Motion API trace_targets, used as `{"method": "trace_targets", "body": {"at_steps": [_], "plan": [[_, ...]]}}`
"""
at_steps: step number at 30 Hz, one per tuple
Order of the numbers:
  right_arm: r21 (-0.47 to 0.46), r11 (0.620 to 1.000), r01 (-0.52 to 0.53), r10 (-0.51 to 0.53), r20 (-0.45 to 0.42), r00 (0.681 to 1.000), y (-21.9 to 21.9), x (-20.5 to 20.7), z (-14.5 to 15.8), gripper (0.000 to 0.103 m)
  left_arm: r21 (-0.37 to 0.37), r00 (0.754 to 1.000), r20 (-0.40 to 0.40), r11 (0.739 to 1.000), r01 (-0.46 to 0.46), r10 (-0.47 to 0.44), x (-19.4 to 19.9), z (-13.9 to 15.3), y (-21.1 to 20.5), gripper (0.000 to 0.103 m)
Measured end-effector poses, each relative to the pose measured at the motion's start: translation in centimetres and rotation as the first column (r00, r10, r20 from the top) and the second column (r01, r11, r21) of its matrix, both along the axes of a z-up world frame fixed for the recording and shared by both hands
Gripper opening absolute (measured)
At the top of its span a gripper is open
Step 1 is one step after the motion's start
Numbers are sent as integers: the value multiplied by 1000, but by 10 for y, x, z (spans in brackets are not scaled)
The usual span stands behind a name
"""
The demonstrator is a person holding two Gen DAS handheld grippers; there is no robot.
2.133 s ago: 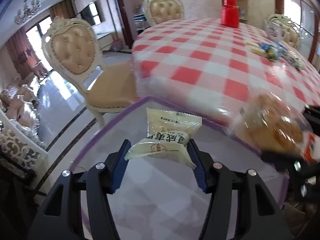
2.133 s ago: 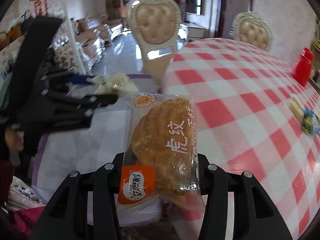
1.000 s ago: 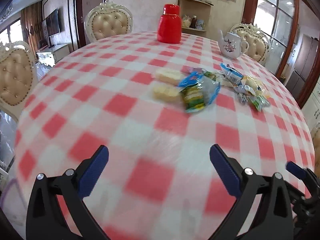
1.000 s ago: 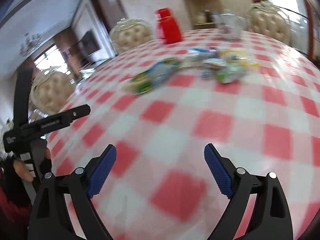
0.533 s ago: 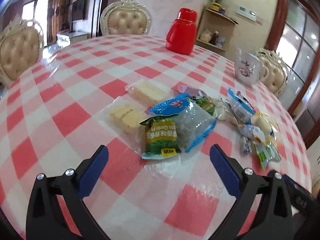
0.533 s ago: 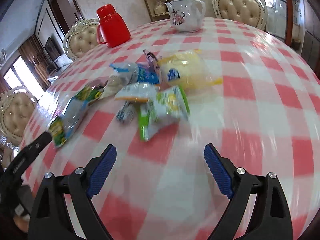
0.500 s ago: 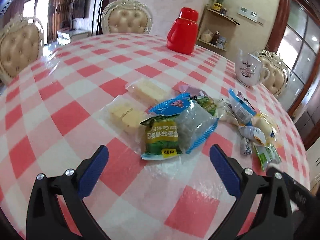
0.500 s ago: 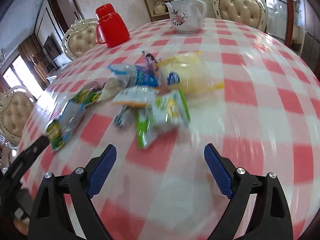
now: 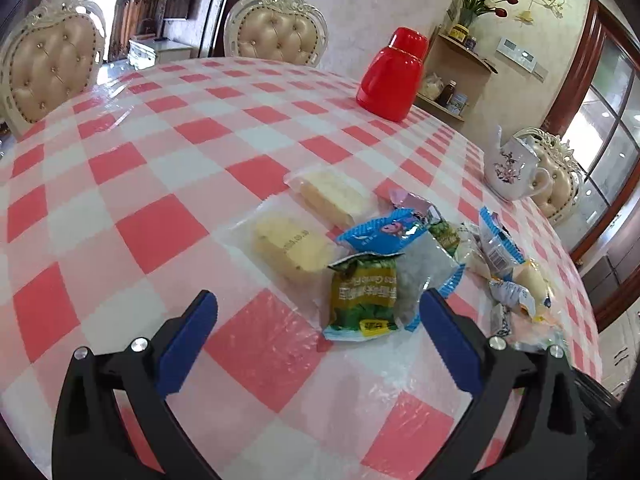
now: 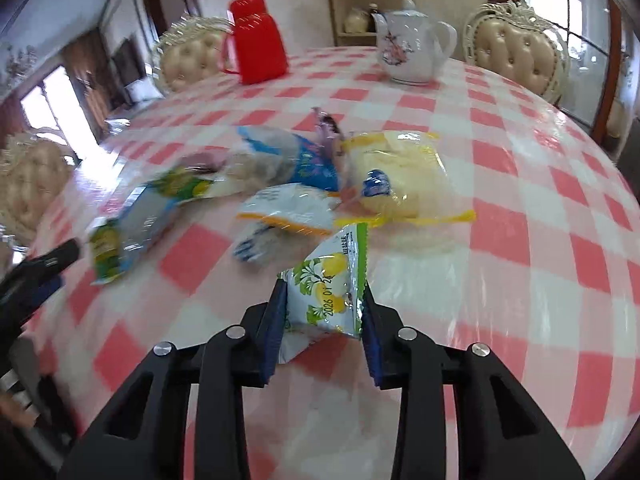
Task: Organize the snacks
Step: 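Grasp the green garlic snack bag with the left gripper while the right grasps the lemon-print packet, then carry both held snack packets off the table toward the purple-rimmed bin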
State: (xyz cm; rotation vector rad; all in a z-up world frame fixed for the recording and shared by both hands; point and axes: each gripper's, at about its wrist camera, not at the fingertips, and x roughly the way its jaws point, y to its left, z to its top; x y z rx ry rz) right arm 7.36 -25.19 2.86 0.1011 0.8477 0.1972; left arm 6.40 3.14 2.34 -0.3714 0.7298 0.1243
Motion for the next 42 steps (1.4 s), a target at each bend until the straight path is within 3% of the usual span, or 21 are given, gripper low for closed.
{"method": "trace_targets", "body": {"at_steps": [4, 7, 12, 15, 17, 20, 21, 22, 23, 27, 31, 34, 42], "plan": [[56, 998, -39, 37, 41, 998, 0, -22, 9, 34, 30, 1000, -5, 999, 12, -12, -4, 1, -1, 101], [68, 997, -49, 45, 51, 998, 2, -32, 8, 35, 95, 998, -4, 993, 67, -67, -2, 3, -15, 101], [102, 995, -23, 20, 29, 999, -6, -33, 3, 35, 159, 989, -86, 979, 130, -117, 22, -4, -32, 101], [106, 994, -29, 26, 25, 999, -4, -32, 1, 35, 185, 989, -94, 974, 133, -117, 38, -5, -35, 101], [101, 994, -35, 33, 17, 999, -1, -30, -1, 35, 197, 984, -117, 968, 157, -136, 46, -8, -39, 96], [91, 995, -37, 37, 8, 999, 1, -29, -4, 35, 187, 970, -151, 957, 219, -193, 53, -13, -44, 78], [91, 995, -35, 35, 9, 999, 0, -28, -4, 35, 181, 961, -142, 948, 262, -239, 51, -12, -46, 36], [93, 995, -32, 31, 10, 999, 0, -28, -4, 35, 206, 949, -145, 930, 304, -279, 45, -11, -50, 33], [92, 995, -26, 25, 12, 1000, -2, -28, -3, 35, 228, 947, -143, 922, 313, -286, 37, -9, -51, 33], [97, 995, -21, 19, 19, 1000, -4, -29, -2, 35, 143, 932, -105, 922, 360, -347, 10, -1, -41, 32], [91, 995, -29, 28, 16, 999, -2, -30, -3, 35, 75, 903, -134, 905, 419, -408, 1, -13, -46, 32], [93, 995, -21, 19, 14, 1000, -3, -30, -3, 35, 121, 903, -140, 898, 423, -406, 0, -14, -54, 32], [108, 994, -9, 7, 13, 1000, -7, -28, -4, 35, 106, 906, -127, 903, 417, -403, 2, -15, -54, 32]]}}
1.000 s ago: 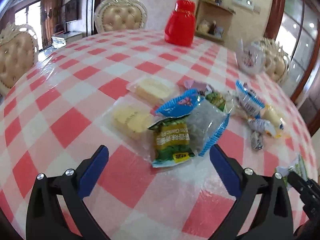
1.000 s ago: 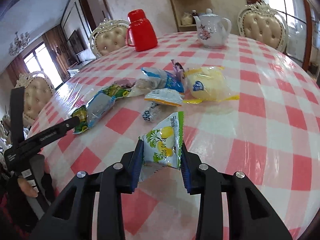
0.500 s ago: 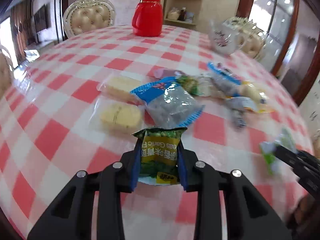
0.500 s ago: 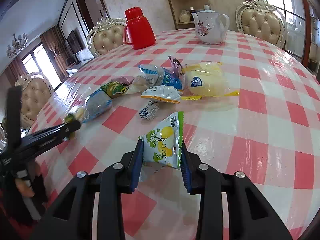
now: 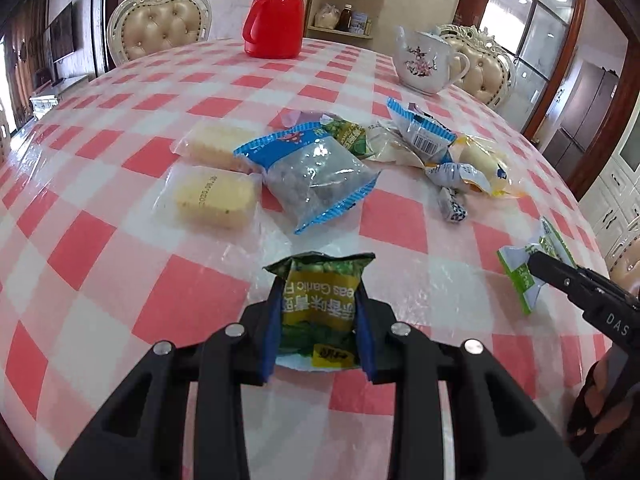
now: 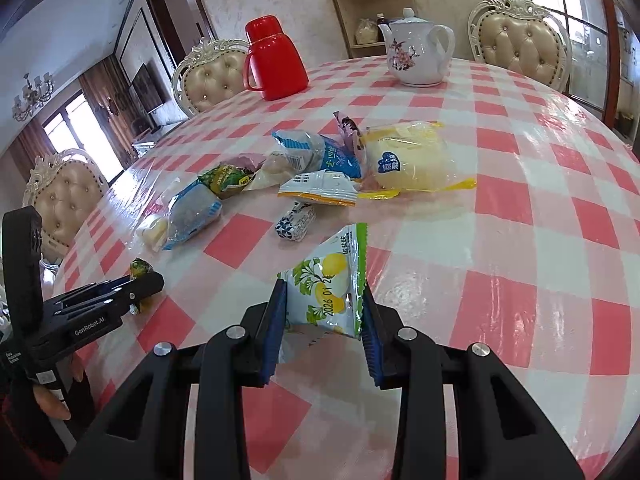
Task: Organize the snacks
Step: 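Carry both held snack packets off the table toward the purple-rimmed bin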
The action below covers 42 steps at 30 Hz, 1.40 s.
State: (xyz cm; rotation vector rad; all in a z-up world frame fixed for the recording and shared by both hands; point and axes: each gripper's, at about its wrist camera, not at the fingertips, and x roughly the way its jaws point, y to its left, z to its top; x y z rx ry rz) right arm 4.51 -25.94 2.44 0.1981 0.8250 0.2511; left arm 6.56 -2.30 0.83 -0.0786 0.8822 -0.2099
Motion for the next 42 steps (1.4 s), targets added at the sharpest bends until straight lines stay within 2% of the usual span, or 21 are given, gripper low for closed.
{"method": "trace_targets", "body": {"at_steps": [10, 16, 26, 34, 42], "plan": [[64, 997, 31, -32, 8, 999, -5, -11, 1, 35, -18, 998, 33, 999, -49, 50, -9, 8, 8, 32], [93, 995, 24, -26, 20, 999, 9, -49, 5, 35, -41, 998, 34, 998, -46, 47, -49, 12, 2, 32], [109, 994, -15, 10, 55, 998, 34, -116, 12, 35, 20, 997, 80, 1000, 16, -18, -117, 34, -1, 32], [97, 992, -81, 76, 54, 996, 63, -145, 14, 35, 97, 995, 91, 995, 37, -46, -164, 44, 17, 33], [70, 983, -167, 163, 62, 985, 105, -164, 22, 35, 141, 991, 121, 989, 36, -53, -204, 56, 40, 33]]}}
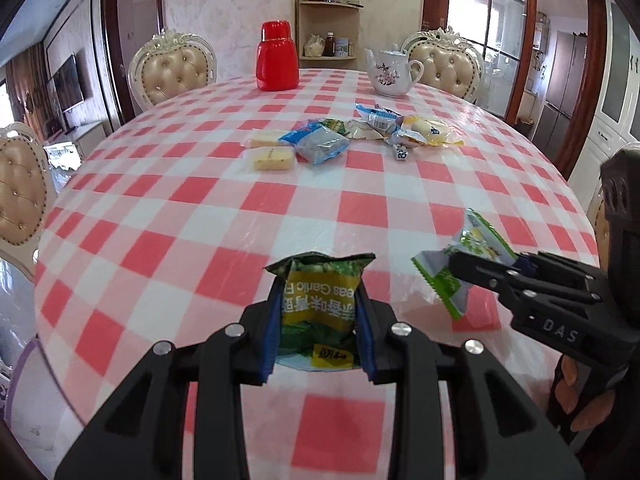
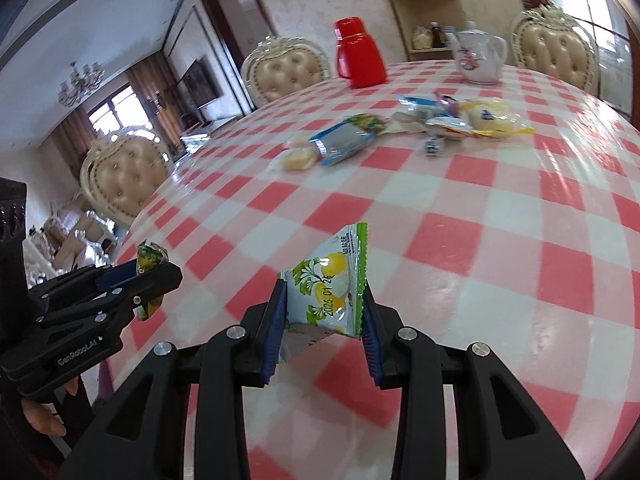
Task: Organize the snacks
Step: 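Carry both held snack packets off the table toward the purple-rimmed bin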
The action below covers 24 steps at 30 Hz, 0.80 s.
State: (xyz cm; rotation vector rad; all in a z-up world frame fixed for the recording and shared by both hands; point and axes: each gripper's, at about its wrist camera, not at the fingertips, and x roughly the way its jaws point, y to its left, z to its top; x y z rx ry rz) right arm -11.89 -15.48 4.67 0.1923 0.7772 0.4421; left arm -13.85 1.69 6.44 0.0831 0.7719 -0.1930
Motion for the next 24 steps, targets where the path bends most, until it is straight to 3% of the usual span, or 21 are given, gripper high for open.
{"method": "trace_targets", "body": {"at_steps": [11, 24], "plan": [[-32, 987, -155, 156, 17, 988, 67, -27, 8, 35, 56, 999, 2, 997, -47, 47, -35, -3, 51, 33], [-71, 927, -367, 371, 49, 927, 158, -67, 22, 35, 144, 989, -10, 979, -144, 147, -74, -7, 136, 33]]}}
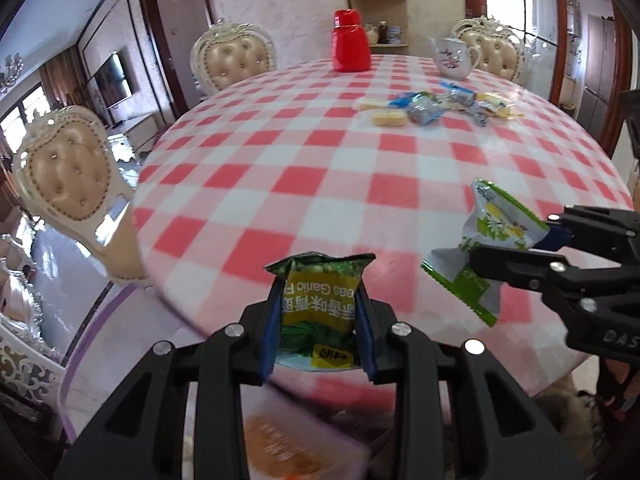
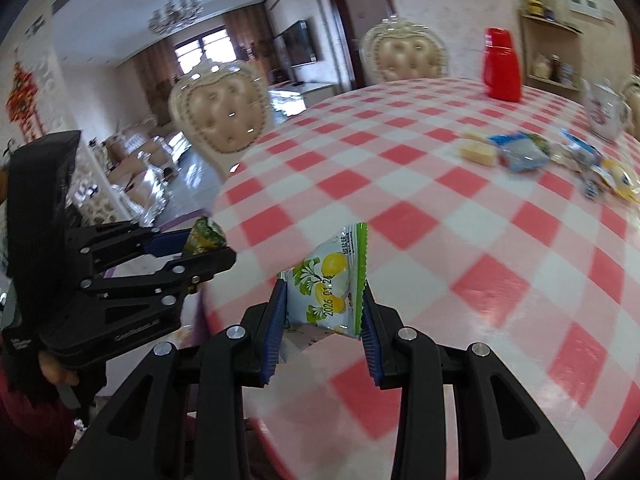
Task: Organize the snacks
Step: 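Carry both held snack packets off the table toward the purple-rimmed bin, then open both grippers to drop the packets into the bin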
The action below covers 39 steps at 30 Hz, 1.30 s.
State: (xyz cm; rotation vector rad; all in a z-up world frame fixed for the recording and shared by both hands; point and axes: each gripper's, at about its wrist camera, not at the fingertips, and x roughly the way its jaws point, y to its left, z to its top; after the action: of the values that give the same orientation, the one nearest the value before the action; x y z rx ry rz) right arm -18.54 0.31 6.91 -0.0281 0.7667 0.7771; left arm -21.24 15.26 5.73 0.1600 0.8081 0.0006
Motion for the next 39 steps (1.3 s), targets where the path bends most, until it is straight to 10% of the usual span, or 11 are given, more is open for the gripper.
{"method": "trace_targets", "body": {"at_steps": [24, 27, 33, 39], "plan": [[-97, 882, -461, 466, 33, 884, 135, -96, -9, 42, 112, 960, -150, 968, -223, 238, -36, -26, 142, 41], [-58, 901, -431, 434, 76, 898, 122, -94, 1, 66, 114, 951, -93, 952, -284, 295, -37, -17, 146, 85], [42, 976, -212, 208, 73, 975, 61, -44, 8, 80, 82, 941, 59, 938, -337, 333, -34, 15, 122, 99], [42, 994, 98, -100, 49, 994, -22, 9, 1, 87, -95, 974, 92, 975, -199, 208, 6, 43, 70, 101]]}}
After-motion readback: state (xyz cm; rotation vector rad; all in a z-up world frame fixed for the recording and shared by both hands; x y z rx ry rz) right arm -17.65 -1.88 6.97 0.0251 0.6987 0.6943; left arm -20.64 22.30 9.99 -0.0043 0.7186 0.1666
